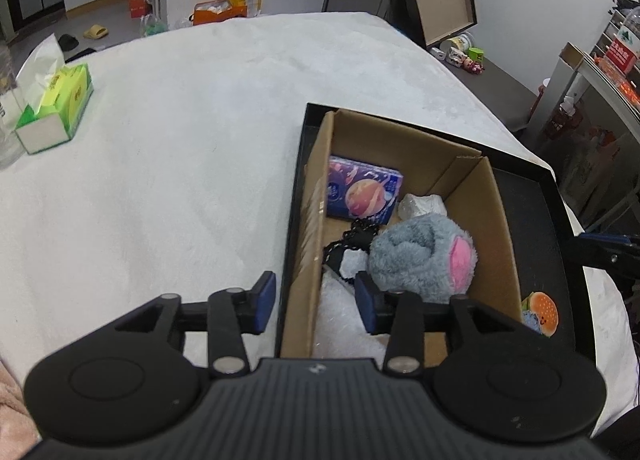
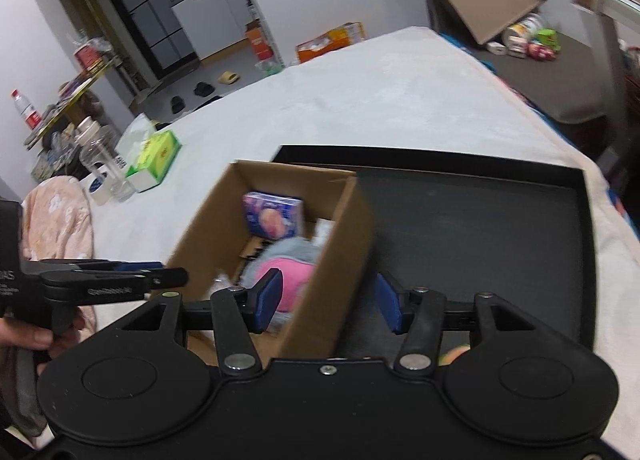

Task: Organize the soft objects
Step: 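Move the right gripper to the orange burger plush and grasp it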

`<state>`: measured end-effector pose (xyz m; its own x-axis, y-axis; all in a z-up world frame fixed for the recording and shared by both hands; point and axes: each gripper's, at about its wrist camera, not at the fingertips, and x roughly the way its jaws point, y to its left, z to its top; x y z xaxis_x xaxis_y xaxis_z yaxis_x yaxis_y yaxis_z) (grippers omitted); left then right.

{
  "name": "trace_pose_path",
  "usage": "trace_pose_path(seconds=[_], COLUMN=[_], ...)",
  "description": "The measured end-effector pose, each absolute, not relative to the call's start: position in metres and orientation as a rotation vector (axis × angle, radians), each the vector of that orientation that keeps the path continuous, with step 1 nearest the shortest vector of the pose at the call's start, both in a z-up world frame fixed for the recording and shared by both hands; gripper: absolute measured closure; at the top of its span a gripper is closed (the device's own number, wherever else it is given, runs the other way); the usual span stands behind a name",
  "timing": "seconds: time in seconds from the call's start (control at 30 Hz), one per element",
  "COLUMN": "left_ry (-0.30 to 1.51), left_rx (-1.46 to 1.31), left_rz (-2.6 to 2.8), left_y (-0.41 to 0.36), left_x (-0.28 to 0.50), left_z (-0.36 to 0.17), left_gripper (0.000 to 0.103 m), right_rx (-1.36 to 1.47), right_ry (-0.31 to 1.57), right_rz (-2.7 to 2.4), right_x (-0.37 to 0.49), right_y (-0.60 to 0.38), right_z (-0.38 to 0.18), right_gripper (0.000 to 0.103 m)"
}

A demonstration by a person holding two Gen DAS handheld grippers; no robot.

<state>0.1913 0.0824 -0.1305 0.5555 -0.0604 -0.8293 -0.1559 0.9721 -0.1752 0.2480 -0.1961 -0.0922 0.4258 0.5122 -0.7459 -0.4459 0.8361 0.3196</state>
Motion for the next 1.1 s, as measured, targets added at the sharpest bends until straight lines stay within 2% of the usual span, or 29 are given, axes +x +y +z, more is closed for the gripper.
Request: trace_pose_path(seconds=[0.13,0.3,1.1], left_ry=[0.977,0.985,1.034], left_rx=[-0.214,-0.182,-0.095], left_rz=[0.041,0.025,0.081], left_y=[0.072,0.06,0.039], left_x=[0.195,0.199,0.22], left_z=[-0.127,-0.127,-0.136], left_gripper=[0.053,0.049,0.043], right_rx=[0.097,0.109,0.088], right_ry=[0.98,1.007,1.111], right_rz=[0.557,0.522,0.459], right_x=[0.249,0.248,0.252], right_y=[-0.216,-0.234,-0.273], right_z=[-0.103,-0.118,-0.188], right_gripper=[0.049,0.043,0.043])
